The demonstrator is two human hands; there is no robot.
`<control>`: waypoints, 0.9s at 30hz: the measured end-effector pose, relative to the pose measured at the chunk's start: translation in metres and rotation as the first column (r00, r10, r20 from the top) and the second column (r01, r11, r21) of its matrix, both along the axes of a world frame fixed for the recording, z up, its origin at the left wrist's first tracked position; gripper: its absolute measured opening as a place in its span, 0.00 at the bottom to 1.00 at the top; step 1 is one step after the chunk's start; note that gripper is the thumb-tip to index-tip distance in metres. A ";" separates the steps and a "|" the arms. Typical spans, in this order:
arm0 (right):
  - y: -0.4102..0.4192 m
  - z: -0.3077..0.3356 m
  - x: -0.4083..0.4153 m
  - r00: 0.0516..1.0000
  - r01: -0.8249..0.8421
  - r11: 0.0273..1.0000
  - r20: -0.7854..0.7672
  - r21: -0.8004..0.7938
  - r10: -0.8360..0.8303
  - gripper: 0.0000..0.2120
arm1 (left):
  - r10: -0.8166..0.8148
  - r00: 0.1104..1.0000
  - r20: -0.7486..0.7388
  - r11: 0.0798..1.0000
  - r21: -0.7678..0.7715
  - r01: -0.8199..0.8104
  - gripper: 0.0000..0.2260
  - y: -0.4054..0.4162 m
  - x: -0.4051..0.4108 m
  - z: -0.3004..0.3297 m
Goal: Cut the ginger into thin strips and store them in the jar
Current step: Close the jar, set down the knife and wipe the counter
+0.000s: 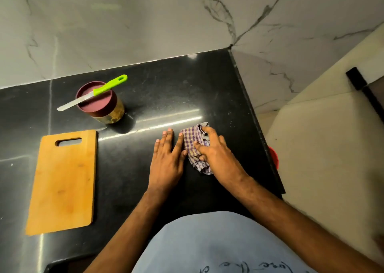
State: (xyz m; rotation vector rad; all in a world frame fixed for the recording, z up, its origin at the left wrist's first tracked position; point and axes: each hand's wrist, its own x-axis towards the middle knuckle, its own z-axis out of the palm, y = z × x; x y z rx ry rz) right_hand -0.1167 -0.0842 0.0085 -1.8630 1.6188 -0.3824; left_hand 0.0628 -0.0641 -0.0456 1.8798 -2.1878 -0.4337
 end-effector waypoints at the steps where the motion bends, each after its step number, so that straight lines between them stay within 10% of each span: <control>1: 0.000 0.000 -0.010 0.999 0.046 0.999 0.001 0.006 -0.046 0.22 | -0.040 0.999 -0.006 0.999 0.006 0.040 0.26 -0.004 -0.011 -0.001; 7: 0.005 0.013 -0.093 0.954 0.222 0.975 -0.204 -0.001 -0.218 0.20 | -0.167 0.986 -0.010 0.984 0.060 0.167 0.25 -0.028 -0.085 0.001; 13: 0.002 0.032 -0.147 0.706 0.245 0.966 -0.667 -0.084 -0.237 0.22 | -0.188 0.982 -0.028 0.978 0.082 0.190 0.27 -0.040 -0.131 0.005; 17: -0.007 0.033 -0.146 0.766 0.195 0.961 -0.581 -0.196 -0.274 0.28 | -0.157 0.987 -0.034 0.984 0.082 0.159 0.28 -0.041 -0.133 0.008; 22: -0.025 0.039 -0.106 0.982 0.107 0.956 -0.118 -0.273 -0.144 0.23 | -0.058 0.994 -0.088 0.998 0.021 0.060 0.28 -0.043 -0.112 0.011; 27: -0.049 0.023 -0.066 0.982 -0.128 0.941 -0.174 -0.312 0.076 0.23 | -0.055 0.994 -0.093 0.998 0.018 0.057 0.27 -0.046 -0.082 0.013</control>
